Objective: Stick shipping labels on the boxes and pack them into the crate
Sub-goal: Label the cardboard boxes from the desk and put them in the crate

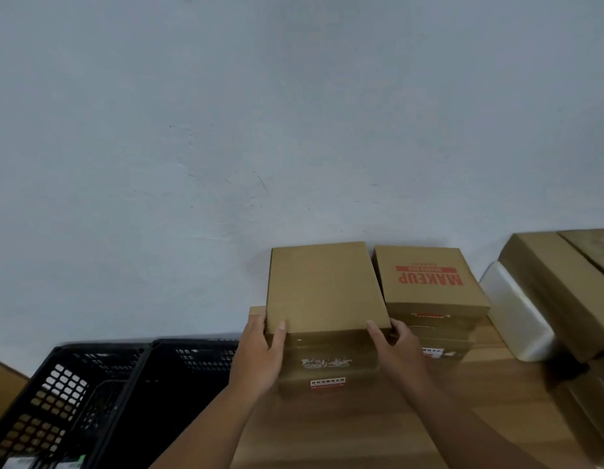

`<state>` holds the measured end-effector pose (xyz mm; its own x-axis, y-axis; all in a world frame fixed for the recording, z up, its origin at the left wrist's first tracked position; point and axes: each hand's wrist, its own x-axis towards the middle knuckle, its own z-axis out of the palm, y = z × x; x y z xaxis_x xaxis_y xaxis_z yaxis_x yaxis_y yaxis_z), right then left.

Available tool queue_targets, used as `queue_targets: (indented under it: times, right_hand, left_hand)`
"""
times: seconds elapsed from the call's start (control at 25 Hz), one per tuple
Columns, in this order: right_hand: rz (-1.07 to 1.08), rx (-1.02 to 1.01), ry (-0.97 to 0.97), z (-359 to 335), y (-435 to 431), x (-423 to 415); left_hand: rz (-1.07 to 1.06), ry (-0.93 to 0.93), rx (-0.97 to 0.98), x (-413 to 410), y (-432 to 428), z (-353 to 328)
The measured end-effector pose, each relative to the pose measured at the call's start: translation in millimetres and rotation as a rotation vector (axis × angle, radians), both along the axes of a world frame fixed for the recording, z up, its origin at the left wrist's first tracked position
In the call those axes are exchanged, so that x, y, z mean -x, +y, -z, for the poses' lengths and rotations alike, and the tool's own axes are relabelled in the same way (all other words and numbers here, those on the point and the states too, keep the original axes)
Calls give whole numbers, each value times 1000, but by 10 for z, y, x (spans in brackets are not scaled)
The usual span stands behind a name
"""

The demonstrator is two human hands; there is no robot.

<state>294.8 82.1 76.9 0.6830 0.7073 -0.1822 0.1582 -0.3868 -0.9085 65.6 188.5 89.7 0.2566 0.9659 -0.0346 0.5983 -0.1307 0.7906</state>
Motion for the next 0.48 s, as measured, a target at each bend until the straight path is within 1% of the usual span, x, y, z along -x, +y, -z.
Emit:
queue_targets:
  times: [0.12, 0.2, 0.32, 0.48]
  right_hand:
    - [13, 21, 51, 41, 63, -30]
    - [20, 27, 85, 60, 94, -27]
    - [66, -17, 120, 32, 142, 20]
    - [123, -124, 133, -185, 132, 31]
  left_hand:
    - [-51, -156, 95, 11, 78, 65]
    - [-52, -176, 124, 30, 100, 68]
    - [-67, -181, 73, 30, 80, 24]
    - [-129, -280, -24, 43, -39, -122]
